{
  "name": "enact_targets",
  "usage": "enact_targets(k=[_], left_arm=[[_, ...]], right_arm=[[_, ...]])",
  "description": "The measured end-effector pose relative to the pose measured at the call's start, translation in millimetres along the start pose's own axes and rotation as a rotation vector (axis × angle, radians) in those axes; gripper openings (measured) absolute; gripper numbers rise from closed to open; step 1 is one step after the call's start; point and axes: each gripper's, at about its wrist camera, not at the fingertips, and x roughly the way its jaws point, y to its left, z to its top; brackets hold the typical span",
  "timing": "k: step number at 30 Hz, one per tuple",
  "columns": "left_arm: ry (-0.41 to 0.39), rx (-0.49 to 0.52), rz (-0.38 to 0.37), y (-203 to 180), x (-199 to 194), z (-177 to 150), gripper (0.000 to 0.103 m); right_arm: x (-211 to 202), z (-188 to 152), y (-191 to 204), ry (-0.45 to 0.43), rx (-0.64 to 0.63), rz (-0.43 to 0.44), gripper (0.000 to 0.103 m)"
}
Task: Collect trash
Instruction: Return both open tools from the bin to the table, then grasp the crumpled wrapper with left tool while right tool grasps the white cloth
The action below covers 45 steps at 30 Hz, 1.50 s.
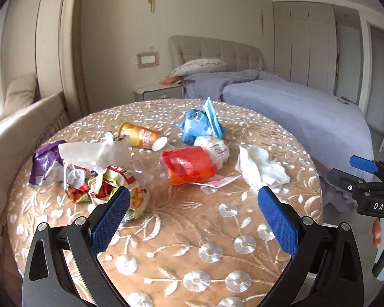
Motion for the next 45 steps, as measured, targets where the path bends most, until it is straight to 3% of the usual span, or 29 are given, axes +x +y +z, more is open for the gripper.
enact_targets(k=[8,14,18,21,24,26,28,29,30,32,33,36,45], left_arm=[[0.076,0.063,0.027,55,20,-1,0.098],[0.131,0.030,-0.049,74,40,2,0.098],[0.175,0.026,-0.084,76,57,9,0.098],[0.270,0.015,-0.059,82,76,10,0.098],[0.314,-0.022,-0.105,88,84,8,0.098],[0.329,-0.018,-0.112,87,87,7,0.093],[0.357,-0.012,-0.123,85,92,6,0.076],[0.366,-0.010,-0.125,84,94,6,0.076],[0.364,-0.007,-0.122,84,94,6,0.072],[0.358,0.003,-0.120,82,93,6,0.069],[0.355,0.004,-0.116,81,92,6,0.067],[0.338,0.003,-0.107,81,87,5,0.062],[0.250,-0.009,-0.119,64,31,0,0.061]], right_arm=[[46,18,38,0.064,-0.047,0.048,0.098],[85,32,53,0.147,-0.041,0.097,0.098],[108,40,61,0.200,-0.059,0.049,0.098],[120,43,62,0.238,-0.044,0.070,0.098],[119,41,69,0.230,-0.083,0.055,0.098],[116,39,75,0.220,-0.120,0.045,0.098],[115,37,79,0.223,-0.157,0.040,0.098],[114,35,81,0.222,-0.170,0.037,0.098],[113,34,82,0.218,-0.180,0.032,0.093],[113,30,82,0.232,-0.197,0.021,0.071],[115,28,81,0.248,-0.195,0.022,0.055],[107,26,73,0.247,-0.158,0.028,0.042],[55,23,42,0.185,-0.085,0.003,0.036]])
